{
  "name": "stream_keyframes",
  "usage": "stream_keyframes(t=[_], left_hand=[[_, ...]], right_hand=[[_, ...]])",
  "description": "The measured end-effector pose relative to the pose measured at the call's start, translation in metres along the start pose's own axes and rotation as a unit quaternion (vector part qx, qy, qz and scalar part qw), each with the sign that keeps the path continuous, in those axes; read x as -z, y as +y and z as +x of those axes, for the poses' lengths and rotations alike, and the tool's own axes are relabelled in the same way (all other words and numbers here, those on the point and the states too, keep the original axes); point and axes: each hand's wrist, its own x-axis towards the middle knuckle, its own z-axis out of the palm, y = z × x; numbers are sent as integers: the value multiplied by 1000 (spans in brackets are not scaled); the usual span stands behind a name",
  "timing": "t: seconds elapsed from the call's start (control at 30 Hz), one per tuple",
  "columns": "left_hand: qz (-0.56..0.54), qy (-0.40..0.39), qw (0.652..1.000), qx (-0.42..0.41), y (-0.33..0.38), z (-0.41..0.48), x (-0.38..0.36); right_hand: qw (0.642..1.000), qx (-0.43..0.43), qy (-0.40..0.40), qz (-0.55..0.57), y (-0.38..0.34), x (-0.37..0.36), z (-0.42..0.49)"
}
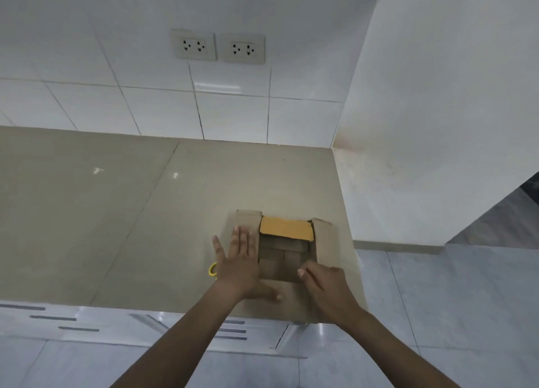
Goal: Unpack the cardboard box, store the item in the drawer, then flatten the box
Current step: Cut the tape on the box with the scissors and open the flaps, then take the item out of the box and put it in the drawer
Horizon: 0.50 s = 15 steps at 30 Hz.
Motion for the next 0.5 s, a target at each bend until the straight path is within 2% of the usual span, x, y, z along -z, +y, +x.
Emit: stream_keyframes(t=[0.1, 0.23, 0.33, 0.5], left_hand=[[-96, 1, 995, -13, 2, 5, -14], [-219, 26, 974, -58, -1, 9, -25], [-214, 76, 971, -73, -1, 12, -31], [-166, 182, 968, -50, 16, 9, -38]], right_hand=[[993, 30, -25, -110, 5, 3, 21], [986, 55, 29, -156, 11, 20, 53], [987, 40, 36, -154, 17, 28, 78], [985, -57, 30, -162, 26, 18, 110]])
